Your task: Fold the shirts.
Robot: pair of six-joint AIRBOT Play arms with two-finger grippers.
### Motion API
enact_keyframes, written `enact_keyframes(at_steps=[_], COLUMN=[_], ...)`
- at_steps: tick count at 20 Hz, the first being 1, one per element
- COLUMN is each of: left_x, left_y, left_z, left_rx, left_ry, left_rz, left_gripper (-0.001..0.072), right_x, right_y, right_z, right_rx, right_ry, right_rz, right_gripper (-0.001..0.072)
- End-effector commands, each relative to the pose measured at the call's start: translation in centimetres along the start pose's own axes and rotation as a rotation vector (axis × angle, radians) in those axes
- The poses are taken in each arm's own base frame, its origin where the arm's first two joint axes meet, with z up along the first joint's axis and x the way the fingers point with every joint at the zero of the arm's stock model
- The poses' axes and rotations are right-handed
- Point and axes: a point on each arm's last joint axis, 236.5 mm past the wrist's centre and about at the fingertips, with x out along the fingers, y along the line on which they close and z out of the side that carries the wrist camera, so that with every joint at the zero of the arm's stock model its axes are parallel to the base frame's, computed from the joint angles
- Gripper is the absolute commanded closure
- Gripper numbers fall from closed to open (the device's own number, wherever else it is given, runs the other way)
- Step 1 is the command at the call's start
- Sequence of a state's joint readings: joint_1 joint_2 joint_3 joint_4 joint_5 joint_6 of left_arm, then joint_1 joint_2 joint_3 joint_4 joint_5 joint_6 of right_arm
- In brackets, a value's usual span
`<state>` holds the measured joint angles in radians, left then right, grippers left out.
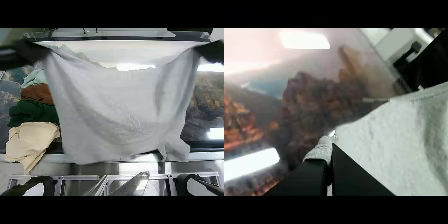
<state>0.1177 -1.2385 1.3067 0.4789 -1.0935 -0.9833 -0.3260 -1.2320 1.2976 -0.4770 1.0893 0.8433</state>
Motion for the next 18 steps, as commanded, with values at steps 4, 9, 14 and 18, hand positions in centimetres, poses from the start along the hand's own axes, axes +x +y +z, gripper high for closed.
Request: enact_keyframes(at_steps=[4,9,14,18], left_x=[12.6,8.5,1.0,-1.1], left_y=[9.7,10.5,12.7,12.2], left_z=[-4.1,-1.9,-9.1,-19.6], left_rx=[-0.006,-0.049,-0.306,-0.452], left_ry=[0.212,0.308,0.591,0.71], left_rz=[0.088,0.107,0.246,0.302], left_gripper=[0.069,0.0382,0.0383,0.0382], right_x=[10.6,5.3,-3.3,-7.2], right_y=[-11.0,-14.4,-16.7,-18.2], right_z=[-8.2,-6.0,-11.9,-19.1], right_rx=[0.202,0.188,0.356,0.61], right_ry=[0.134,0.084,0.302,0.34], right_rz=[-0.114,-0.206,-0.226,-0.234], right_gripper=[0.0429,0.0173,0.0494,0.063])
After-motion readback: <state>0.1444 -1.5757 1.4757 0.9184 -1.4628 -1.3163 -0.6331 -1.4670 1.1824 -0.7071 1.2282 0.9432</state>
